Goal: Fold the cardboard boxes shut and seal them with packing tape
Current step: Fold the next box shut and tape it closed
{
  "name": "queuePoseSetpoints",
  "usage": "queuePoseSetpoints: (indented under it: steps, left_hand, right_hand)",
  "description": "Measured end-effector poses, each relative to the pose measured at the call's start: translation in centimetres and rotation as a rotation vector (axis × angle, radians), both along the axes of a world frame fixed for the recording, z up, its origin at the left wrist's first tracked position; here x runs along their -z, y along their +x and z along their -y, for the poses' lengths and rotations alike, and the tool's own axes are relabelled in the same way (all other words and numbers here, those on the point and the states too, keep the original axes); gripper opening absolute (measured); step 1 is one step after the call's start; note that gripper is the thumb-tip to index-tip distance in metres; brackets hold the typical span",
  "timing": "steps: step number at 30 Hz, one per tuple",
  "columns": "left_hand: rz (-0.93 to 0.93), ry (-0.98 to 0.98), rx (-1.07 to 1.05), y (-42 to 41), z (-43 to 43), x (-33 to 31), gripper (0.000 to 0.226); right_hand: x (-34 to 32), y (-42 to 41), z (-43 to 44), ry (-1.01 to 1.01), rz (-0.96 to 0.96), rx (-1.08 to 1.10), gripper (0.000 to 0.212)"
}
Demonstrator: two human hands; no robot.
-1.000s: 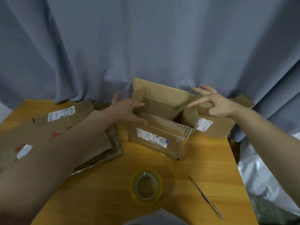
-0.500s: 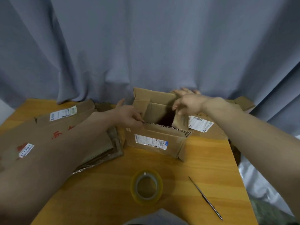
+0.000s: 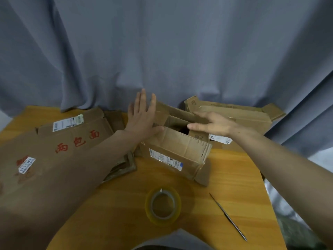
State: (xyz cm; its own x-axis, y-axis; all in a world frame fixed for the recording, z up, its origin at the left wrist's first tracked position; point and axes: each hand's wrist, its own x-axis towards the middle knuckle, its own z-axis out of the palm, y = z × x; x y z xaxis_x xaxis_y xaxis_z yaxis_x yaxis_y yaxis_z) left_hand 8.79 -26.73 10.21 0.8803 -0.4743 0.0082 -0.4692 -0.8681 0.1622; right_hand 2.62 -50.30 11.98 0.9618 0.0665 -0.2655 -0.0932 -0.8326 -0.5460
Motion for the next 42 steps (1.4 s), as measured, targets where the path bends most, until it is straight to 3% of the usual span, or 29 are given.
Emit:
queuePoseSetpoints:
  steps: [5,8,12,17,23,28,31,36,42]
  left_hand:
    - [-0.079,0.183,0.053,1.0,0.2,1.7,0.095]
    - [-0.251,0.273,0.085,1.2,-0.3,2.4,0.076]
    - [-0.499,0.172,0.097,0.2,-0.9,3.5,0.068]
    - [-0.377,0.157,0.077,-2.5,-1.2,5.2,0.059]
    - [-0.319,0.003,0.008,-4.4,-2.0,6.6,0.058]
    - [-0.124,0.082,0.211,-4.1,-1.1,7.4,0.053]
    - [-0.198,0.099,0.312,-5.0,0.2,7.4,0.054]
    - [-0.24,0.194,0.266,-6.8,2.2,7.6,0.055]
    - [-0.232,0.204,0.315,-7.7,1.6,8.7,0.078]
  right_hand:
    - [3.1,-2.0,-2.1,-0.331,-0.074,-0.284,0.097]
    - [5.1,-3.1,-2.3,-0.407,-0.135,-0.286,0.101]
    - [6.3,-4.5,-1.3,-0.395,-0.217,-0.244,0.099]
    - [6.5,-4.9,-0.1,-0.356,-0.243,-0.261,0.093]
    - [8.3,-6.5,-1.0,-0.327,-0.215,-0.205,0.086]
    - [10.7,-7.1,-1.7,-0.411,-0.106,-0.121,0.065]
    - [10.7,-7.1,-1.8,-0.421,-0.096,-0.115,0.062]
    - [10.8,-7.1,-1.9,-0.42,-0.097,-0.109,0.061]
    - [10.6,-7.0,-2.1,-0.394,-0.098,-0.104,0.062]
